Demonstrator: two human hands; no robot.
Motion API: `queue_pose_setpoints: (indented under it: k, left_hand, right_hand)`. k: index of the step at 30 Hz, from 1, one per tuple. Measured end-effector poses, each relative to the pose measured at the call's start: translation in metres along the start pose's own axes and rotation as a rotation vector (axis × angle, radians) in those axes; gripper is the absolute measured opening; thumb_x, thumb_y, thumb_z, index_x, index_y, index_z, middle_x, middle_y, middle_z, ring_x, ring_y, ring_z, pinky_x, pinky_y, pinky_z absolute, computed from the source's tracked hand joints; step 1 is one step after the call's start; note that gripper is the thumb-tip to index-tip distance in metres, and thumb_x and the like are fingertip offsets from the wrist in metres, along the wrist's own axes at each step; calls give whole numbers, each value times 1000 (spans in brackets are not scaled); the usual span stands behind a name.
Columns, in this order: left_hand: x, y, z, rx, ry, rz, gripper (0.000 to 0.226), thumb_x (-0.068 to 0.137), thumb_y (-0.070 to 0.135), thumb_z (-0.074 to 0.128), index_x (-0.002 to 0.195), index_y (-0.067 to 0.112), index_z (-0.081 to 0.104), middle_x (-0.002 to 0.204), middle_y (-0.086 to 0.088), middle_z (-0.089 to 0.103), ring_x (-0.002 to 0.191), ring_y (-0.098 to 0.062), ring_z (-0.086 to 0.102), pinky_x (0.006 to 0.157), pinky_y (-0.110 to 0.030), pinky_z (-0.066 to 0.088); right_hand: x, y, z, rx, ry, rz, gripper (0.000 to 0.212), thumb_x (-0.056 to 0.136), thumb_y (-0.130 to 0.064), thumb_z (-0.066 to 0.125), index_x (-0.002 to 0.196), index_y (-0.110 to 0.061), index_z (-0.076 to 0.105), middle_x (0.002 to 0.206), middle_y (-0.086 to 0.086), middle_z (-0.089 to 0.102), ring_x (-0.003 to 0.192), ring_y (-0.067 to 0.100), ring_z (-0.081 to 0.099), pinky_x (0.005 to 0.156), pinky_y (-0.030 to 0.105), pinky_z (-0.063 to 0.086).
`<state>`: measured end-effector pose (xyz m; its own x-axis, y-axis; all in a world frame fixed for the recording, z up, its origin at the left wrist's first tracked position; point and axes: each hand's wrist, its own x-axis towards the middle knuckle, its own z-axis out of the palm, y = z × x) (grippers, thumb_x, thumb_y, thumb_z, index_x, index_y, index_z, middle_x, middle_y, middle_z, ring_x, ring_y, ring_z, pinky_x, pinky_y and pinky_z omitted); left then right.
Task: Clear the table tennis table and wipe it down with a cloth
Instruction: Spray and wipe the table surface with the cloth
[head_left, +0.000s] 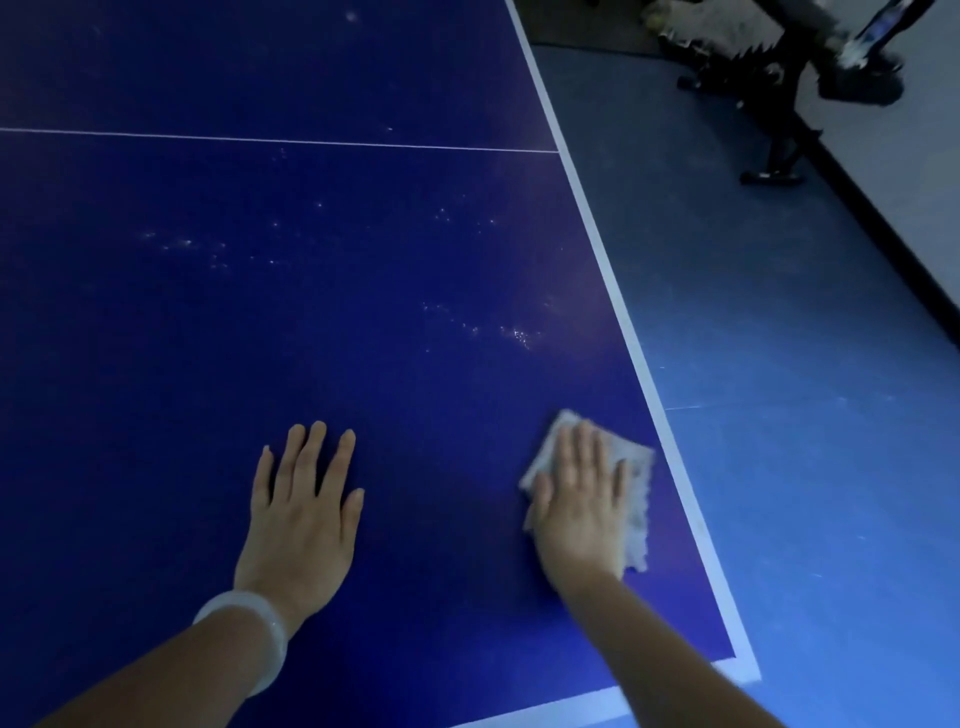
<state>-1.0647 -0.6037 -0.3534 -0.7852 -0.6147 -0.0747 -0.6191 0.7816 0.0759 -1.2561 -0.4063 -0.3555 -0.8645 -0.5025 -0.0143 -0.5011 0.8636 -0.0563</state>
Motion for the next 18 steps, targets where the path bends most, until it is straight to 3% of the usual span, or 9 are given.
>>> queue_pose_setpoints:
  k: [3, 5, 7, 8, 11, 13, 15, 18]
  left_hand:
    - [1, -1, 1, 1, 3, 3, 62, 98, 42, 15, 151, 13, 28, 156, -18, 26, 147, -32, 20, 118, -55, 18]
    - [1, -1, 3, 7, 2, 5, 61, 98, 42, 15, 151, 13, 27, 156, -18, 26, 147, -32, 20, 118, -56, 18]
    - [2, -1, 3, 7, -1, 0, 61, 99, 42, 16, 152, 14, 27, 156, -18, 26, 147, -32, 19, 118, -55, 18]
    - [2, -1, 2, 6, 1, 1, 61, 99, 42, 16, 152, 13, 27, 156, -18, 26, 147, -32, 20, 118, -55, 18]
    - [2, -1, 2, 15, 2, 3, 61, 98, 42, 17, 151, 13, 27, 156, -18, 26, 147, -32, 20, 118, -55, 17]
    - [1, -1, 2, 19, 0, 6, 61, 99, 42, 16, 152, 14, 27, 156, -18, 26, 147, -32, 19, 118, -55, 17]
    - [0, -1, 2, 8, -6, 2, 61, 99, 43, 15, 152, 14, 26, 156, -17, 25, 147, -32, 18, 118, -55, 16]
    - [1, 0, 1, 5, -7, -9, 62, 99, 43, 14, 152, 14, 27, 157, -16, 25, 148, -31, 17, 119, -54, 16]
  right_hand:
    - [-41, -23, 3, -22, -86, -455, 59, 102, -39, 20, 155, -15, 20, 163, 4, 17, 151, 23, 9, 118, 51, 14]
    - [-33, -9, -1, -60, -110, -643, 59, 102, -41, 23, 156, -17, 18, 163, 2, 16, 151, 21, 7, 118, 49, 11]
    - [0, 14, -6, -134, -84, -612, 59, 99, -38, 21, 153, -15, 25, 160, 3, 27, 149, 18, 10, 118, 50, 9]
    - [20, 26, -8, -130, -72, -483, 59, 99, -36, 19, 152, -14, 26, 159, 4, 27, 149, 17, 11, 118, 50, 8]
    - [68, 51, -14, -26, -90, 12, 56, 104, -35, 21, 156, -18, 12, 164, 1, 9, 151, 16, 2, 121, 48, 0]
    - [71, 35, -11, 23, -104, 153, 57, 104, -37, 18, 156, -20, 3, 164, 1, 0, 151, 17, -6, 121, 48, -4]
    - [53, -1, -3, 0, -74, 63, 58, 103, -38, 16, 156, -19, 1, 164, 2, -2, 151, 18, -6, 120, 50, -4]
    - [-6, -48, 8, -1, -57, -411, 59, 102, -40, 15, 156, -16, 6, 164, 4, 6, 151, 21, -2, 121, 52, 1]
